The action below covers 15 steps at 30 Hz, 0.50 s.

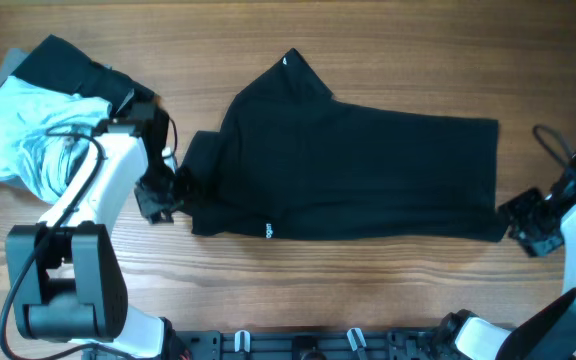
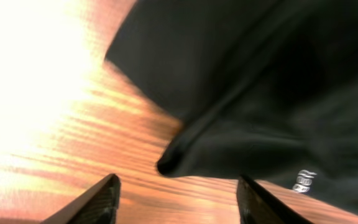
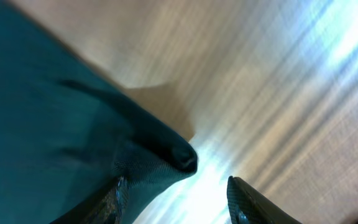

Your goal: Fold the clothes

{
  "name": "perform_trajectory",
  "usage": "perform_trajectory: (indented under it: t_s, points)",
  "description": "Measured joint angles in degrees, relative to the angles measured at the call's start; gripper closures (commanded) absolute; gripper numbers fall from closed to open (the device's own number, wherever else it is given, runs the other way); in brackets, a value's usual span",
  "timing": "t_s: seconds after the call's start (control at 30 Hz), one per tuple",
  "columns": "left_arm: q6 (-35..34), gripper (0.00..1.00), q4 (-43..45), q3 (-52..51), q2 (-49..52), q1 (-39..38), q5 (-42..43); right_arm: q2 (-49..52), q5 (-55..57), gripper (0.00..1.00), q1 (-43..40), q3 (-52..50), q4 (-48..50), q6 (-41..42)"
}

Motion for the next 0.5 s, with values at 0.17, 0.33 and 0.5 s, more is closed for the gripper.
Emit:
perform_trajectory:
  t_s: [0.17,0.33,0.5]
  points:
    - [6.4,0.58,7.7,13.2,0.0,-0.4,6.0,-0.1,-16.7,0.43,0.0,7.4,5.6,-9.7]
    - [13.3,0.53,27.7,18.9,-0.1,-4.8,9.3,-0.2,-28.3,0.39,0.0,8.4,5.5,-13.2]
    - [15.2,0.40,26.1,18.9,0.3,-8.1,9.5,-0.2,-23.1,0.39,0.0,8.4,-3.7,-12.6]
